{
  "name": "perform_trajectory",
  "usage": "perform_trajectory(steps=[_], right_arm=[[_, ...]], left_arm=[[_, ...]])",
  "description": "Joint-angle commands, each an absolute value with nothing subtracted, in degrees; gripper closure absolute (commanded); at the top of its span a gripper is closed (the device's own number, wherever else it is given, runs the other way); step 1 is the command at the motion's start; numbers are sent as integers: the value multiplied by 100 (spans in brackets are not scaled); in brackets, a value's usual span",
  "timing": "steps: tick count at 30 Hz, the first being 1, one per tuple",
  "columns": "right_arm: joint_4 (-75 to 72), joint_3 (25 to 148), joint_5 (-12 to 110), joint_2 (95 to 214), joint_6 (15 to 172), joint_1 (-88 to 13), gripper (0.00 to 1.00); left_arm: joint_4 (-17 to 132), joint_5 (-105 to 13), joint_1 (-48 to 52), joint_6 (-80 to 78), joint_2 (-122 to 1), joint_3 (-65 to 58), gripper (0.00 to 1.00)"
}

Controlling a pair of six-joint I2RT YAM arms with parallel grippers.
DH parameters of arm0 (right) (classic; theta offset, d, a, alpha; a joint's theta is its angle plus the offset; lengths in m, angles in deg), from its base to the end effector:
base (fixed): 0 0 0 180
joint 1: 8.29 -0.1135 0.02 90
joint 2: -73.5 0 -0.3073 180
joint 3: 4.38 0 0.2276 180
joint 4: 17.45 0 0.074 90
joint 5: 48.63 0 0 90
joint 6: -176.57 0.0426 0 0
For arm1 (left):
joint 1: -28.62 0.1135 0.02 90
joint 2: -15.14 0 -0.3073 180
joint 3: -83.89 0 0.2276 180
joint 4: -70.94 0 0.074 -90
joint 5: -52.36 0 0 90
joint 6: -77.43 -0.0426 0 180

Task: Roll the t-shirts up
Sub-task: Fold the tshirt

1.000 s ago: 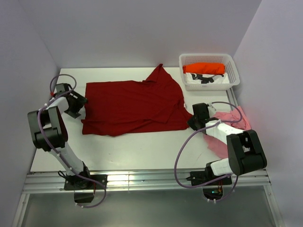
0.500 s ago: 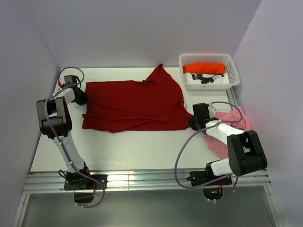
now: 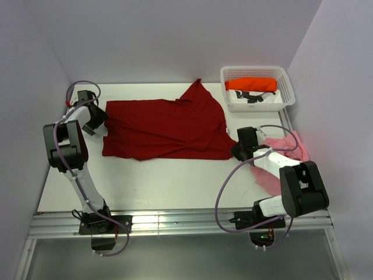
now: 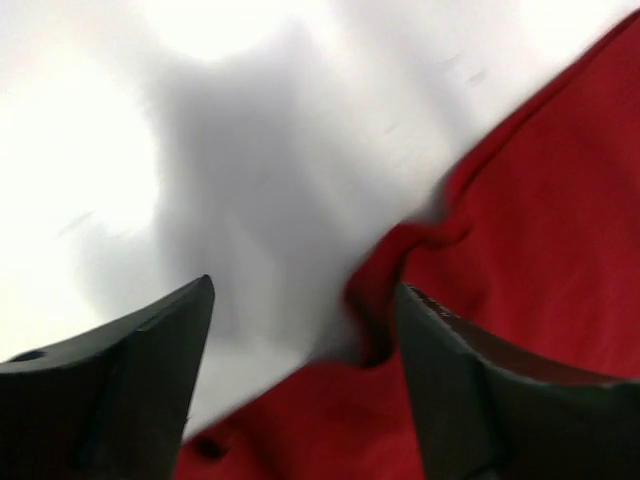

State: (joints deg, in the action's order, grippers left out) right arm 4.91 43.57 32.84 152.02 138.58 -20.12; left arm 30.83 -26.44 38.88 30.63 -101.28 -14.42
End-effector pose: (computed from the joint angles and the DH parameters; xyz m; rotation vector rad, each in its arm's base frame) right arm 0.2213 0.0399 0.2062 0.9181 2.3282 0.2851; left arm 0.4256 0.0855 0.2195 -1.2135 2.2510 0.0341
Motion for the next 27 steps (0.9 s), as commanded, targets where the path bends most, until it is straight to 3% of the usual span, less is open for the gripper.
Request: perform_trajectory(steps=[1,7,14,27], right_arm=[[470,4492,3188,15181,13746,-1989,100],[417,4431,3223,15129,13719,-1980,100],[399,4395,3267,15146,13719,-1989,100],[320,4343,3311,15155,13746,-2006,100]], left_arm=[[2798,-2375,3925,3146,-9359,-1103,18],[2287,-2455,3925,3434,-8551,-779,20],[2568,-2708,3925,4104,-6927,897,26],[3481,-3333,3934,4710,-5860,2852,34]])
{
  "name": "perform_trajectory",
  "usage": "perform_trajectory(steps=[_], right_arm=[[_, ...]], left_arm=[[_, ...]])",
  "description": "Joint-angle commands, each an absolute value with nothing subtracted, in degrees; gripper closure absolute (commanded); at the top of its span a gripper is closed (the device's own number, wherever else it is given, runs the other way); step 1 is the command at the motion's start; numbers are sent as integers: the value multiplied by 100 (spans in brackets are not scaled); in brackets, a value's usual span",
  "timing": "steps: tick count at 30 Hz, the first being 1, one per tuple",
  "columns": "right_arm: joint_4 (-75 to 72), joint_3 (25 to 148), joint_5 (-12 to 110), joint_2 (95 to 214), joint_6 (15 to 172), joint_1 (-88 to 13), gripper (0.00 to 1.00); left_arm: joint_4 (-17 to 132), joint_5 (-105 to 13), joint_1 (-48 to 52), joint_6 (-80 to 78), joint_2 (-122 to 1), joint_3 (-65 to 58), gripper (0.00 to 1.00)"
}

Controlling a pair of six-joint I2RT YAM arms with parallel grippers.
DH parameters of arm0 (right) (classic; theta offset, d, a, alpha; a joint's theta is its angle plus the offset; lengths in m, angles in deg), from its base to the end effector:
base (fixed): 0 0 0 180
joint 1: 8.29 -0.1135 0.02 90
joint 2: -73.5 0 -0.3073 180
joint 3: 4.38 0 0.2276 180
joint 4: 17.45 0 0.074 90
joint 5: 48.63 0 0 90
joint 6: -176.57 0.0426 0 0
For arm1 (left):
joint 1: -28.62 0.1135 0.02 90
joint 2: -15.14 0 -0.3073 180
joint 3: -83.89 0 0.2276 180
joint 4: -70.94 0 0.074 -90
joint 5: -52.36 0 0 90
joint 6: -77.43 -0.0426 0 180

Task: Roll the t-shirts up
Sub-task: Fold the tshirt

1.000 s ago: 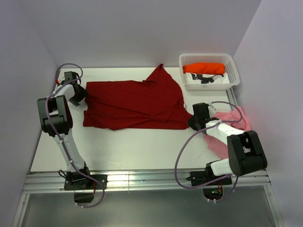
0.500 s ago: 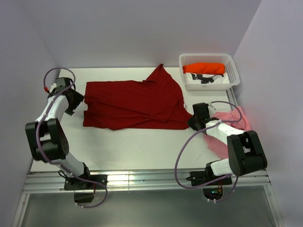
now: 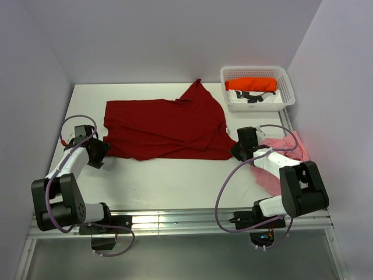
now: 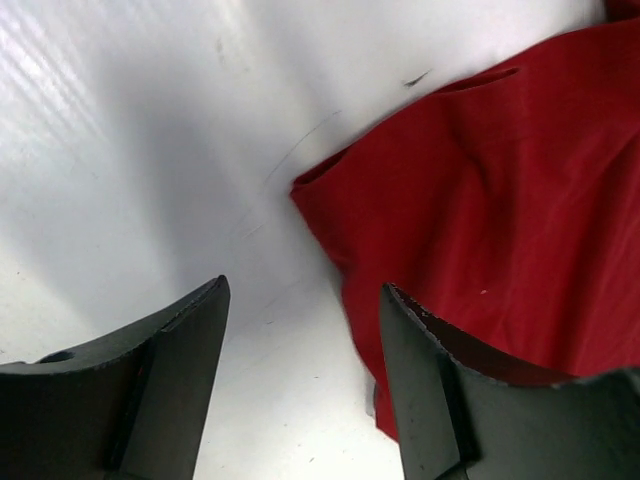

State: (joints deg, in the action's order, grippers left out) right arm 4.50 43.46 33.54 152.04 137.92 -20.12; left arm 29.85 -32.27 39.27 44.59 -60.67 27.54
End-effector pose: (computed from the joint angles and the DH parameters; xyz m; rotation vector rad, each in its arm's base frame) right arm 0.2216 0.0405 0.2061 0.9001 2.3345 0.2971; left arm 0.2120 0.0439 0.2342 -1.4933 2.1637 -0.1595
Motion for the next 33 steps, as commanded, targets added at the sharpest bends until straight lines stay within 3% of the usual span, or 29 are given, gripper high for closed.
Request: perform_trajectory(steps=[1,17,20,23,33], right_arm=[[320,4343,3311,15146,13755,-2006,100],[347,4343,3224,15076,13755,-2015,100],[347,4343,3232,15049,13763,-2015,100],[487,4438,3223,15014,13746,-2015,100],[2323,5590,2820,14927,13614,-2218,100]], left_arm=[[3543,-3333,3925,4719,-5904,2922,34],[4562,-3316,3925,5282,-6774,3230,49],[4634,-3316,3925,5203,-6827,3300,63],[4459,-3115,3925,5080,-6880,3178,100],[1815,-1902,3952,4834,-6442,1667,100]])
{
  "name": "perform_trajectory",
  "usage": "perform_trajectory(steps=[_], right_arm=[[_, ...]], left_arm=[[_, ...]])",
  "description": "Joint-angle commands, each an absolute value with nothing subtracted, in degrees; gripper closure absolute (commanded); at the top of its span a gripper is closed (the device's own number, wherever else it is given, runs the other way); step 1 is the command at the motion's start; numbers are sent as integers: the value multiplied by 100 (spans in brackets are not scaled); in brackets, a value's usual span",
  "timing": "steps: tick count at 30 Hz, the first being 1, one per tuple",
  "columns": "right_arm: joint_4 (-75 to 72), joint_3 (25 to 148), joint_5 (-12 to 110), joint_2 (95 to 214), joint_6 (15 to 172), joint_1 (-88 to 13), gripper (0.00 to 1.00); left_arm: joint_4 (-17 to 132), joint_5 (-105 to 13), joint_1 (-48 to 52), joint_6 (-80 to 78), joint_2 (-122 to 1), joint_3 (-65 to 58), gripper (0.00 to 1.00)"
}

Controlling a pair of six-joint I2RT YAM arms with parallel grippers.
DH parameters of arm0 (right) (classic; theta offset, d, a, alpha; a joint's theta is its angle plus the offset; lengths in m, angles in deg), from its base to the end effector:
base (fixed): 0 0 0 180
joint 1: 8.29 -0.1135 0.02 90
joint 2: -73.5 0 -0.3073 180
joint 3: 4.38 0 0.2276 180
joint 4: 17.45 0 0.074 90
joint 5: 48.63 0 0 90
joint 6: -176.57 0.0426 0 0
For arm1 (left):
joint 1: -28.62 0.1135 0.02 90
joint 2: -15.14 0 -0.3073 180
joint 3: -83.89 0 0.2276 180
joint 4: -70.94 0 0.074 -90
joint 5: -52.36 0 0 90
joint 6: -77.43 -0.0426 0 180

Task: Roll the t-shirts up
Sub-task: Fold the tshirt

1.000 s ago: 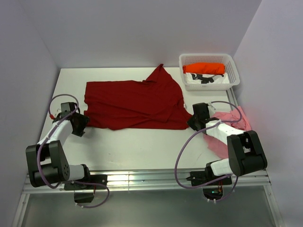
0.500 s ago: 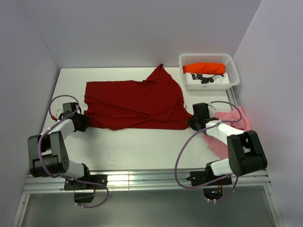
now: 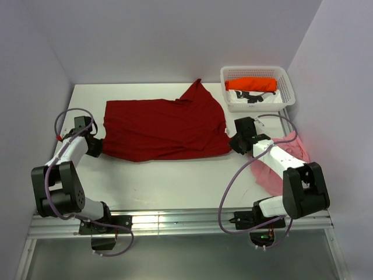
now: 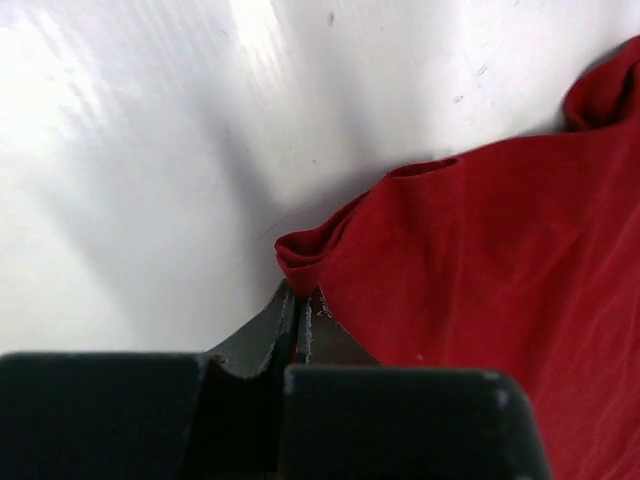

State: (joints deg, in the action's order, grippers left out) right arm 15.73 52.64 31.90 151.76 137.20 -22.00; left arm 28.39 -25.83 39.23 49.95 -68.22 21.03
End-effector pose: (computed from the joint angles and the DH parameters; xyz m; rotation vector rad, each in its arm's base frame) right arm 0.2320 0.0494 0.2376 0.8613 2.3686 0.2538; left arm 0.2442 0.0546 0.2359 -1.6196 2.0741 -0.0312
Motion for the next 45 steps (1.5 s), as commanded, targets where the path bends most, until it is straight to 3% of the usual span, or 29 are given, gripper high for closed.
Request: perform_trajectory(steps=[1,15,16,18,20,29,36,45], right_arm=[[2376,5564,2750,14865,13605,-2200,100],[2140,4457,3118,14434,13491,-2033,100],[2131,4370,3127,14408,13500,-2033,100],[2061,4299,3162,14364,13482,-2033,98],[2017,4237,3188,14364,13473,-2033,96],[1894,4290,3206,14232,13395,-2033,95],[1683,4307,3381,14276,13307,-2033,96],[1498,4272,3610,14276,13122,-2033,98]], left_arm=[[1673,-1848,4021,4790,-6371,1622,99],[2163,-2481,4268,4104,-6625,2509,97],[2199,-2524,4277,4034,-6616,2527,86],[2217,-2507,4286,4008,-6538,2571,53],[2278,-2586,4312,3929,-6441,2580,46],[2163,-2621,4382,3674,-5967,2220,45],[3006,-3719,4400,3199,-5790,2386,44],[3674,-3922,4391,3278,-6897,2360,53]])
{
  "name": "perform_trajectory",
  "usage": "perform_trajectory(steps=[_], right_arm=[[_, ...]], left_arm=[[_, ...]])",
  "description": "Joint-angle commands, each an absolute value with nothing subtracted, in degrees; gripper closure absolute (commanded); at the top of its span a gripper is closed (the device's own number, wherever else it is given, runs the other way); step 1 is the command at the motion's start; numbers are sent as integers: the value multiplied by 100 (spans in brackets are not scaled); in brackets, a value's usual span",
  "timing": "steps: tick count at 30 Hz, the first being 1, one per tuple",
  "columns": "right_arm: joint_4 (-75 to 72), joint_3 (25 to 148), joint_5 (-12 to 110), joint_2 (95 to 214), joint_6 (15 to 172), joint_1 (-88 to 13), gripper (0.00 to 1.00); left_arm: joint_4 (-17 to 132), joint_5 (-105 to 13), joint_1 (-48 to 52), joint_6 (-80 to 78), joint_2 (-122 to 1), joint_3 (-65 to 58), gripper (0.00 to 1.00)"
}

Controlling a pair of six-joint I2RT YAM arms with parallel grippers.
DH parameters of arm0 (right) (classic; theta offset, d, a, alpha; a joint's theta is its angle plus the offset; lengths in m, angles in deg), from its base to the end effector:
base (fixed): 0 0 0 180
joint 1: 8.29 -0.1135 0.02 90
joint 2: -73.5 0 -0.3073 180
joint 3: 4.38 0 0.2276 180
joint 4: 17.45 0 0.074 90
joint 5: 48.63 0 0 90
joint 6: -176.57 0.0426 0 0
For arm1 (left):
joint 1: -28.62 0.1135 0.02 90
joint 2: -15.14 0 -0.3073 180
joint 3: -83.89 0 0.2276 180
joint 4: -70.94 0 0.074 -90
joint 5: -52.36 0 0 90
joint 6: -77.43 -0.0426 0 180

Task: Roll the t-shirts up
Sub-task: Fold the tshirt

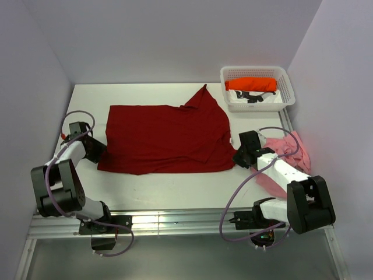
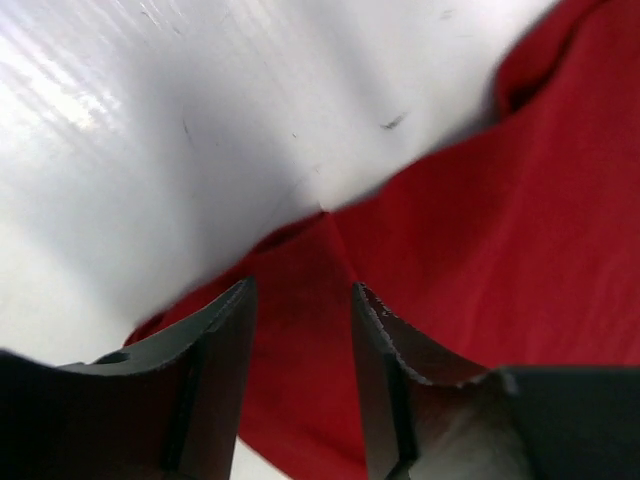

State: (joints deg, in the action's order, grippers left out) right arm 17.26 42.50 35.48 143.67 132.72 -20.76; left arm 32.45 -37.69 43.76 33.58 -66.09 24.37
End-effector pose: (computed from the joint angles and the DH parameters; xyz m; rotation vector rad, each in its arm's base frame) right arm 0.1830 0.0360 0.2139 0.7883 2.4724 0.2478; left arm 0.2341 0.0633 0.2318 -1.3425 2.2666 -0.1885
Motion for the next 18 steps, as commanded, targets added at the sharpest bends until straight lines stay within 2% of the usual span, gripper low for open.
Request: perform_trajectory(steps=[1,5,7,12,13,18], right_arm=[[1498,4281,3619,14285,13104,-2033,98],[1489,4263,3645,14276,13087,-2033,98],[1489,4255,3645,14276,13095,-2041,99],[1498,4237,3601,14285,13122,-2033,100],[1507,4246,3593,14285,13130,-2041,100],[1647,4281,3443,14214,13183,-2033,100]], left_arm=[[3728,-3913,4391,3304,-6976,2360,54],[3799,-3790,4391,3357,-7249,2316,60],[3685,-3510,4391,3392,-7267,2238,73],[3184,-2860,4391,3550,-7021,2105,90],[3114,-2789,4391,3568,-6968,2097,100],[2666,-2411,4400,3673,-6652,2035,100]])
